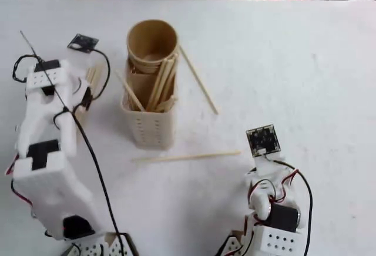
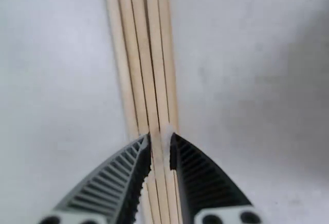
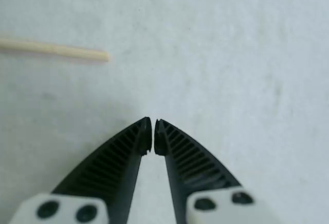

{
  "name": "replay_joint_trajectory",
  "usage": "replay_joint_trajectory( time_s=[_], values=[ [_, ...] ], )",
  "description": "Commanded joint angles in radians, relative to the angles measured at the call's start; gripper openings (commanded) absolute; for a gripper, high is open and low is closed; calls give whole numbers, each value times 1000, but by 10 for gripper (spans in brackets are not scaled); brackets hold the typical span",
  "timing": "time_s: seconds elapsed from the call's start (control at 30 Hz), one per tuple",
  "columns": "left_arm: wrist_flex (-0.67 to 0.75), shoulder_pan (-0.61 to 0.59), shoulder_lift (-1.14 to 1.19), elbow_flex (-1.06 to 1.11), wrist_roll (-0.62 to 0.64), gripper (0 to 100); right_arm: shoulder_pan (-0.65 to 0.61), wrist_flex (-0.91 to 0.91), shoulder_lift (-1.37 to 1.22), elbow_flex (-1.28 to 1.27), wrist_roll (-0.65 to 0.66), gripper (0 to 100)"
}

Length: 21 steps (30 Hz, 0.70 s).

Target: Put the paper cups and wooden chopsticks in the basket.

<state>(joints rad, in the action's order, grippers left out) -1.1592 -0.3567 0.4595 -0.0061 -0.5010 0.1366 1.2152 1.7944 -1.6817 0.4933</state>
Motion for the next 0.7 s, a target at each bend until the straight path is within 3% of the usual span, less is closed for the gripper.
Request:
replay_joint_trajectory(
  time_s=[0.0,0.3,0.67],
  values=[
    [2,15,90,-109,-5,88,12,2,7,-9,9,24],
    [-121,16,196,-259,-5,136,12,2,7,-9,9,24],
    [-158,70,208,-264,-11,41,12,2,7,-9,9,24]
  ],
)
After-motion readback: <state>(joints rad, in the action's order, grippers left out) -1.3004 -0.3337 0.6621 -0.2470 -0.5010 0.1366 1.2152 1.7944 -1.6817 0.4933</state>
